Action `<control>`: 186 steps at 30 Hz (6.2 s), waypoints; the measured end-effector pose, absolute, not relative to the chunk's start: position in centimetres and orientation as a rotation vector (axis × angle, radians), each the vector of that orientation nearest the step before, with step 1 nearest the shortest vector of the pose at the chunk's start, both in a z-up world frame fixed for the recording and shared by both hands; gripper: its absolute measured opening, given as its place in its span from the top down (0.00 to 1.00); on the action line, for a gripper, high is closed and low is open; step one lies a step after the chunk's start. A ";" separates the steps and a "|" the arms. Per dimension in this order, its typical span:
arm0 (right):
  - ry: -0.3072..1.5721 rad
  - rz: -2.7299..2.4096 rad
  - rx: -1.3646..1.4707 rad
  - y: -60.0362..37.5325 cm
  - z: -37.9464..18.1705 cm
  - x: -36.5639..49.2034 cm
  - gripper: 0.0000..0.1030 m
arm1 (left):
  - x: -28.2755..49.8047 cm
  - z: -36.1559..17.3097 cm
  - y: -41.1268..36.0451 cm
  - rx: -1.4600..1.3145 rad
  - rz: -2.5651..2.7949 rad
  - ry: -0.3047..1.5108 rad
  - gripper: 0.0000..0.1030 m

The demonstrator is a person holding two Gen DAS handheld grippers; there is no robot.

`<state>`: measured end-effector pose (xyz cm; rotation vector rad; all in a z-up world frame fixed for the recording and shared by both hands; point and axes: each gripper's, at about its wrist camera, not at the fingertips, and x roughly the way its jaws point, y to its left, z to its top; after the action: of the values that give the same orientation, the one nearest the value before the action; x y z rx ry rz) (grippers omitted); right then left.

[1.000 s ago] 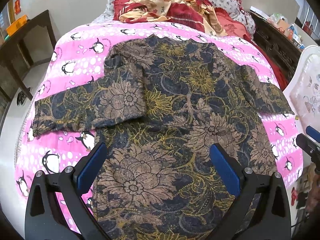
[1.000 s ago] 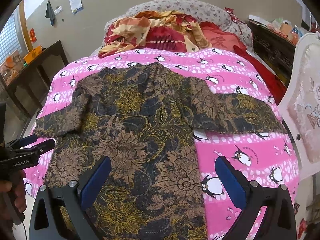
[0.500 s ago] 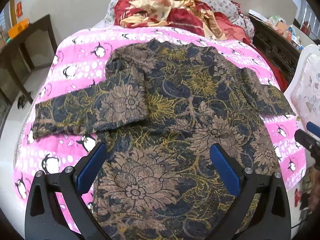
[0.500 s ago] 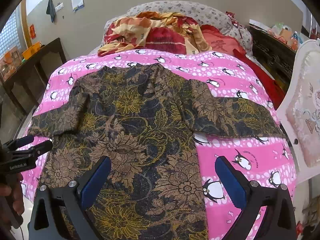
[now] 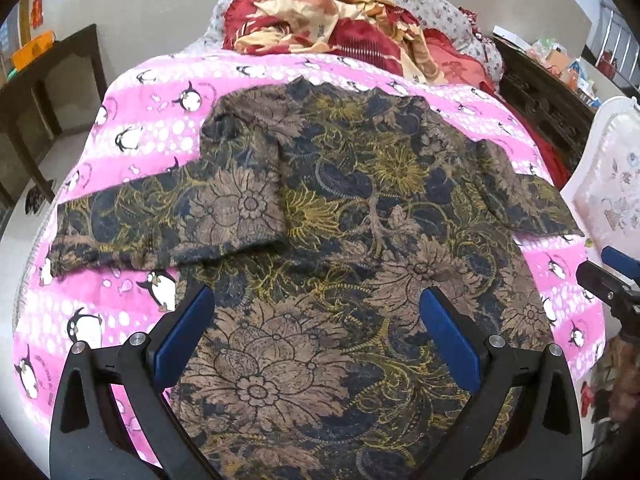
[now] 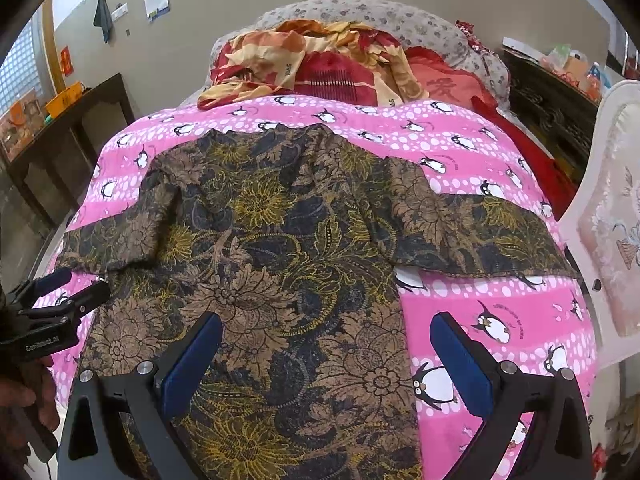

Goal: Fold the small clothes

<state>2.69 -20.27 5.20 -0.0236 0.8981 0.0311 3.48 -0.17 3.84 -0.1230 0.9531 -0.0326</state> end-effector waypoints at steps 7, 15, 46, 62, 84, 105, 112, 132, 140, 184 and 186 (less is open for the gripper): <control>0.913 0.033 -0.024 -20.1 4.5 3.3 0.00 | 4.5 2.2 -0.3 -0.082 0.019 1.008 0.00; 0.907 0.036 -0.008 -20.4 3.3 4.3 0.00 | 6.0 0.7 0.1 -0.088 0.035 1.021 0.00; 0.873 0.021 -0.116 -17.2 -9.2 11.4 0.00 | 10.1 -7.8 2.1 -0.080 0.089 0.918 0.00; 0.861 0.023 -0.109 -17.4 -9.3 11.3 0.00 | 1.0 -2.1 22.9 -0.578 0.170 0.827 0.01; 0.860 0.025 -0.103 -17.5 -9.3 11.4 0.00 | 4.3 -5.7 32.1 -0.909 0.282 0.823 0.77; 0.860 0.026 -0.100 -17.6 -9.3 11.4 0.00 | 4.7 13.7 33.6 -0.599 0.245 0.473 0.95; 0.863 0.031 -0.090 -17.6 -9.2 11.4 0.00 | 14.6 7.4 12.7 -0.387 -0.158 0.676 0.95; 0.840 0.536 0.070 -9.8 -5.0 18.2 0.41 | 7.6 -8.3 6.3 -0.138 -0.168 0.896 0.82; 0.954 0.660 0.259 -8.1 -9.3 22.0 0.42 | 8.5 -8.6 6.5 -0.218 -0.157 0.853 0.82; 0.987 0.174 0.126 -23.9 -8.9 19.3 0.86 | 20.7 -7.6 12.7 -0.281 0.146 0.902 0.71; 0.956 0.199 0.170 -24.6 -8.6 18.9 0.86 | 19.8 -8.1 12.9 -0.282 0.129 0.828 0.71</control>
<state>18.90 -24.62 -8.64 0.1698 0.9559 0.1989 19.80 12.93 -8.08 -0.2822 0.8276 0.1291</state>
